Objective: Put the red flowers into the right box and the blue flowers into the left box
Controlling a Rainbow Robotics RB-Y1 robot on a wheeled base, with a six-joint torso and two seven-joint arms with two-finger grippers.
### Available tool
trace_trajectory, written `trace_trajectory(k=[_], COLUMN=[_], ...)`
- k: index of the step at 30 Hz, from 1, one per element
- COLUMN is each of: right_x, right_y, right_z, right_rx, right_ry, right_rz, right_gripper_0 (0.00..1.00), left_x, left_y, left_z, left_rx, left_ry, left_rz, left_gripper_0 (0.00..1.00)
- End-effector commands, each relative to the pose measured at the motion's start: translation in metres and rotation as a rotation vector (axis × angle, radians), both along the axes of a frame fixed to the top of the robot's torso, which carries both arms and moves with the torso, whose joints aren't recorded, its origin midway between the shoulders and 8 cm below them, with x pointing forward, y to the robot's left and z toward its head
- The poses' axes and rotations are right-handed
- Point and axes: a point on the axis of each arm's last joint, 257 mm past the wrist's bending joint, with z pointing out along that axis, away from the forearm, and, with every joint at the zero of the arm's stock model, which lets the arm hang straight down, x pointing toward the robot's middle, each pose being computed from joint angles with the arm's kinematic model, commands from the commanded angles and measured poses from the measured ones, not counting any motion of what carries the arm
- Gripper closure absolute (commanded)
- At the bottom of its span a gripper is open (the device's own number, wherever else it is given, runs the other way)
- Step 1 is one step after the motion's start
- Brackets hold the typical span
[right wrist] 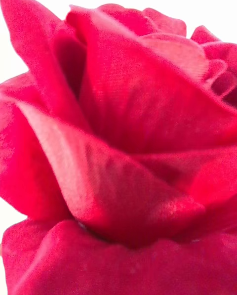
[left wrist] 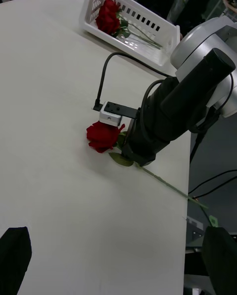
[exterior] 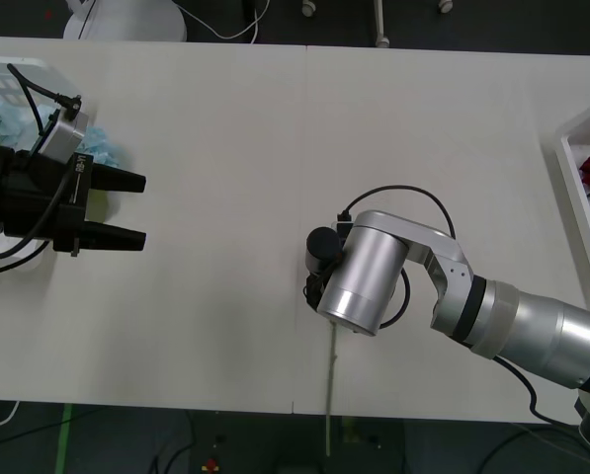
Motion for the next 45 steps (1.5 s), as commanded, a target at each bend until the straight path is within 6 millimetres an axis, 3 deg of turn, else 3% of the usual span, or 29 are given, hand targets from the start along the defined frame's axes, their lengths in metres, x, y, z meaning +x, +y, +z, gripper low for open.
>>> trace_trajectory(k=[1, 3, 8, 13, 16, 18, 19, 24, 28, 30, 34, 38, 44, 45], right_x=[0.003, 0.013, 0.053, 0.094, 0.117, 0.127, 0.134, 0.151, 0.169, 0.177, 0.189, 0.195, 0.187, 0.187], right_y=[0.019, 0.018, 0.008, -0.028, -0.067, -0.091, -0.113, -0.181, -0.234, -0.274, -0.344, -0.415, -0.486, -0.489], right_z=[0.011, 0.023, 0.075, 0.126, 0.156, 0.171, 0.185, 0.240, 0.298, 0.323, 0.355, 0.359, 0.325, 0.320], right_rx=[0.043, 0.060, 0.109, 0.045, -0.042, -0.090, -0.130, -0.231, -0.298, -0.380, -0.591, -0.763, -0.848, -0.852], right_ry=[-0.004, -0.013, -0.051, -0.138, -0.197, -0.220, -0.235, -0.260, -0.299, -0.293, -0.265, -0.214, -0.137, -0.132], right_rz=[0.048, 0.042, 0.094, 0.205, 0.270, 0.291, 0.302, 0.318, 0.301, 0.288, 0.283, 0.271, 0.193, 0.192], right_gripper_0=[1.00, 1.00, 1.00, 1.00, 1.00, 1.00, 1.00, 1.00, 1.00, 1.00, 1.00, 1.00, 1.00, 1.00], left_x=[-0.005, -0.006, -0.008, 0.004, 0.022, 0.027, 0.030, 0.029, 0.021, 0.014, 0.007, 0.001, 0.001, 0.001], left_y=[0.003, 0.002, 0.001, 0.023, 0.048, 0.054, 0.053, 0.042, 0.025, 0.018, 0.010, 0.000, -0.034, -0.036], left_z=[0.008, 0.010, 0.009, -0.007, -0.013, -0.014, -0.013, -0.014, -0.002, 0.004, 0.011, 0.010, 0.006, 0.005], left_rx=[0.038, 0.026, 0.018, 0.079, 0.140, 0.161, 0.159, 0.122, 0.116, 0.107, 0.080, 0.051, -0.031, -0.034], left_ry=[-0.104, -0.103, -0.095, -0.026, 0.022, 0.032, 0.045, 0.066, 0.018, 0.002, -0.035, -0.077, -0.130, -0.131], left_rz=[-0.050, -0.052, -0.054, 0.035, 0.148, 0.178, 0.197, 0.195, 0.140, 0.110, 0.059, 0.008, -0.002, -0.001], left_gripper_0=[0.00, 0.00, 0.00, 0.00, 0.00, 0.00, 0.00, 0.00, 0.00, 0.00, 0.00, 0.00, 0.00, 0.00])
